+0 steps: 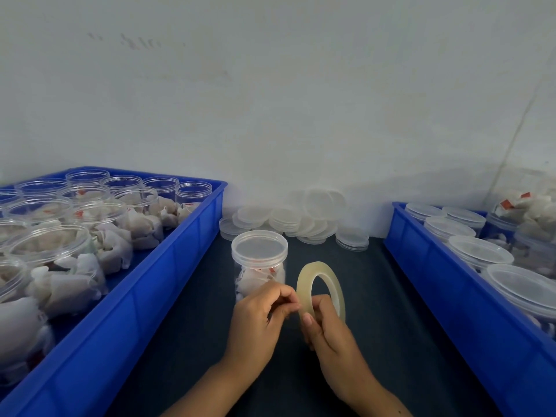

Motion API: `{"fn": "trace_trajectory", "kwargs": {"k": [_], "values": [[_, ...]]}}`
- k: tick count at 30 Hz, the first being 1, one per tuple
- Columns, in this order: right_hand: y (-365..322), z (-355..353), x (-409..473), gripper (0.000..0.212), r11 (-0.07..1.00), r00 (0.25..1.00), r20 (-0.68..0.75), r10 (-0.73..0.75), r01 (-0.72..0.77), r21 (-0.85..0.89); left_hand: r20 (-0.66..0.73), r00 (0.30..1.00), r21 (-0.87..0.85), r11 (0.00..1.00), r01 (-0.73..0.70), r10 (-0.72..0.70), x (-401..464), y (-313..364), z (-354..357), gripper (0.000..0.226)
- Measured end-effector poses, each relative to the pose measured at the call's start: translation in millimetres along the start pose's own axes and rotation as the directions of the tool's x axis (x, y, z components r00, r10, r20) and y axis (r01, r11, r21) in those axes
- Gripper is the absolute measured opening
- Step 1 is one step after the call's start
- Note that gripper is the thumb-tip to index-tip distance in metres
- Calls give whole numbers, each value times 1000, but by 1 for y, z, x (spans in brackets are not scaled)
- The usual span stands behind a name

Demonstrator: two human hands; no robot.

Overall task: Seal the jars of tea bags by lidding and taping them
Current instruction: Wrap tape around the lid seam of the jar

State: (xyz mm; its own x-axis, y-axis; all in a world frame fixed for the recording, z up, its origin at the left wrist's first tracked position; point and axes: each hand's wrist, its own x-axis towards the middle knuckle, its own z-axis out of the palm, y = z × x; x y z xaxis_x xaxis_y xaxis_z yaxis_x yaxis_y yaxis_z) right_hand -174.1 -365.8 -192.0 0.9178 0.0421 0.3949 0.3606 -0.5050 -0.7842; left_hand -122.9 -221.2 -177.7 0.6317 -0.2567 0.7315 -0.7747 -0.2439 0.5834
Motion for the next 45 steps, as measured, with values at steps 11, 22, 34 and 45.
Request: {"fn": "trace_trajectory", "kwargs": {"k": [11,22,34,45], "values": [[1,0,0,3,998,999,6,32,-31,-51,122,993,111,994,-21,7,-2,-2,1,16],[-6,0,4,10,990,995,-44,87,-92,-110,125,992,72,997,-23,13,-1,1,3,13],[-30,-18,11,46,885,998,-34,-49,28,-464,-74,994,-98,993,68,-75,8,9,-5,40],[-27,-22,9,29,943,990,-22,136,-136,-302,-58,998,-15,1000,-5,4,7,4,-6,50]]}}
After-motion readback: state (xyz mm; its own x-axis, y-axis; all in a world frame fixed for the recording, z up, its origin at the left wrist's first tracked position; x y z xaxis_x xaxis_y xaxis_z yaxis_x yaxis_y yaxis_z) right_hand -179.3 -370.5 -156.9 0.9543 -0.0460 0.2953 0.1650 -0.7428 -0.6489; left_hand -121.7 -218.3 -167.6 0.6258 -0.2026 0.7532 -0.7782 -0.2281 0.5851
